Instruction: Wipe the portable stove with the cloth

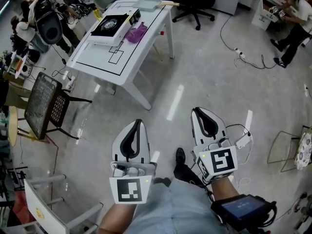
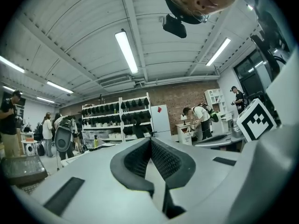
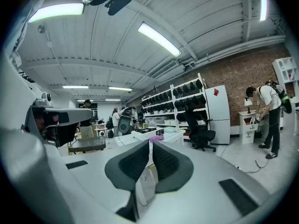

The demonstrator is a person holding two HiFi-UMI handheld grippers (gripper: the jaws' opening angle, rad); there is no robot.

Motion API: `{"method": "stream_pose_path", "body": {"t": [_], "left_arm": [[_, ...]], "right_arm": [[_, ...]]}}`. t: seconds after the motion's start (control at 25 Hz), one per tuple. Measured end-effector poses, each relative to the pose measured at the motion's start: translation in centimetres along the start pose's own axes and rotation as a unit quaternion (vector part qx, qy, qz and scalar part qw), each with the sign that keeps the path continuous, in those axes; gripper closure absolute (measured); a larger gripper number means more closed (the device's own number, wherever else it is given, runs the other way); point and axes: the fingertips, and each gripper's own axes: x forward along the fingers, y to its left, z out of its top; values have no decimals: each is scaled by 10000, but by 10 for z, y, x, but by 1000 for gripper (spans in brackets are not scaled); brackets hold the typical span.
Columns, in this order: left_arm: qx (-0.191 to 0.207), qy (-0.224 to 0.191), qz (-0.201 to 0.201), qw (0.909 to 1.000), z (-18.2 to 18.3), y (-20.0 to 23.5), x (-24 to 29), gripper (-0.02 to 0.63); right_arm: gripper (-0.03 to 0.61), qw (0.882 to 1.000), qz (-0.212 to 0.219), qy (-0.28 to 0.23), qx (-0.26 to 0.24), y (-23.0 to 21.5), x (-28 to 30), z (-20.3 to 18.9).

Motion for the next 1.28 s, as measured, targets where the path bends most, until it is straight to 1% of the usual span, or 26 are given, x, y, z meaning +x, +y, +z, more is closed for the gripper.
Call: {"method": "stream_pose_path", "body": {"t": [0.2,0.4,0.6,0.72,0.92,1.04,1.16,1.28], "left_arm": [[89,-278,73,9995,34,5,39,595],[115,-411,228,9988,44,21,74,595],[39,-319,277,9991,30,38,114,595],[8,-236,297,9993,19,56,143,595],[-102,-118,345,9993,-8,100,204,595],[-189,-28,366,9991,-19,130,241,595],[-287,29,463,9985,-25,161,273,595],[-327,35,590,9977,-30,190,299,595]], "right_arm": [[525,9997,7,-209,-92,-27,26,40],[524,9992,157,-279,-226,-40,57,55],[525,9994,227,-138,-202,-56,99,47],[525,9996,235,-54,-178,-64,133,42],[524,9993,316,168,-147,-72,204,25],[525,9987,381,311,-149,-72,252,23],[524,9974,564,403,-208,-67,300,28],[523,9955,801,393,-318,-61,346,34]]}}
